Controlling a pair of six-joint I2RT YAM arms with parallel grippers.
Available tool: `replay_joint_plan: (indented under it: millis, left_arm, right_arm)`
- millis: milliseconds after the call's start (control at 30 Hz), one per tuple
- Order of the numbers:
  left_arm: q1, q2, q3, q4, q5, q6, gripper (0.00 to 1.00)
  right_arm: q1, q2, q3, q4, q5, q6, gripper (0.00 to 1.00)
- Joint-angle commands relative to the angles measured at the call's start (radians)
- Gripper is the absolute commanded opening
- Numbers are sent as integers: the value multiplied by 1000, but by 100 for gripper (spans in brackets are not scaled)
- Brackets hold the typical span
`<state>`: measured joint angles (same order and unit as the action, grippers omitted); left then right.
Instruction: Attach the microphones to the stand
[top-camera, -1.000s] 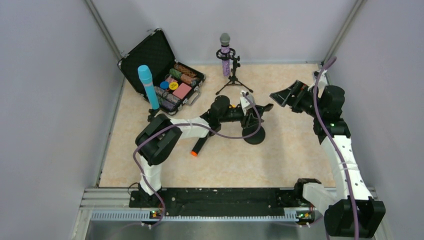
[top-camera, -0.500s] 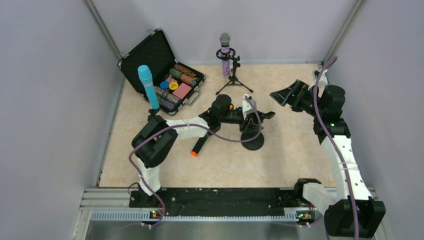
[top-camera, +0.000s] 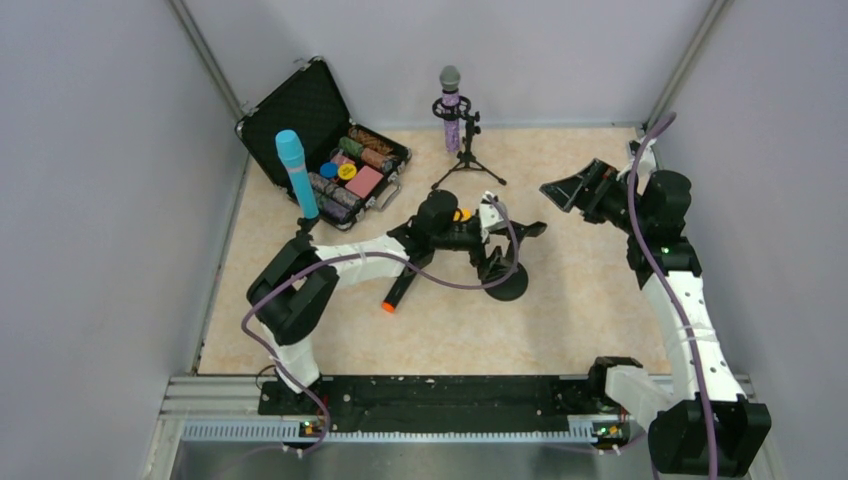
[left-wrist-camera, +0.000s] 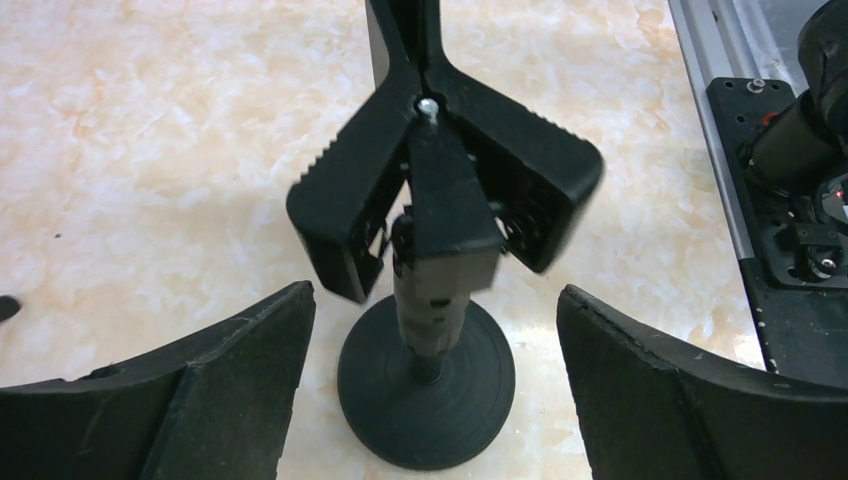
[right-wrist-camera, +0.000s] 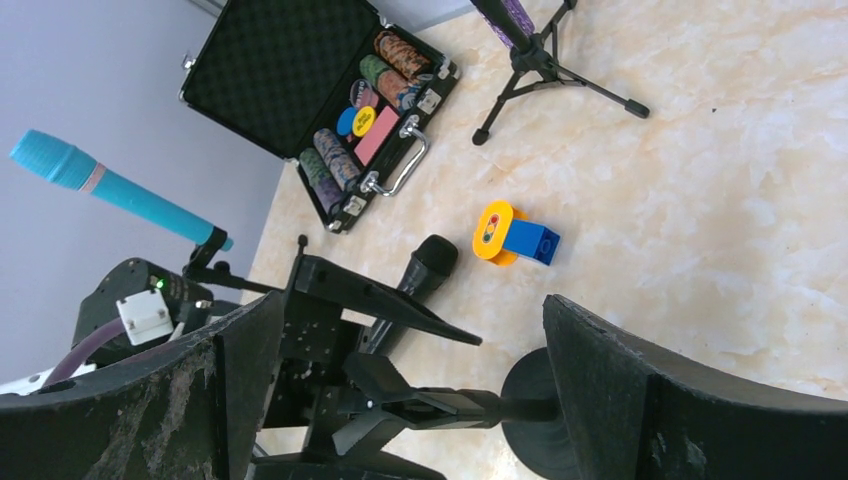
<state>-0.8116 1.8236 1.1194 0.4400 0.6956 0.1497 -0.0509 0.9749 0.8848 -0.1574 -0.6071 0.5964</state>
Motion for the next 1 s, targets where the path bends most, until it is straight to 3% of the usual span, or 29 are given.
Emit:
replay_joint_plan:
  millis: [0, 233, 367, 500, 967]
  left_arm:
    - [8, -99, -65, 51, -58, 30, 99]
    - [21, -177, -136, -13, -121, 49, 99]
    - [30, -204, -137, -142, -205, 53, 99]
    - [36, -213, -98, -334, -363, 28, 99]
    - [51, -278, -130, -653, -843, -126, 99]
  right_arm:
    - [-12, -18, 19, 50, -12, 6, 99]
    - [-12, -23, 13, 27, 7, -3, 99]
    - [-12, -24, 5, 27, 4, -4, 99]
    - [-12, -21, 0, 23, 6, -9, 99]
    - [-12, 11, -12, 31, -5, -15, 99]
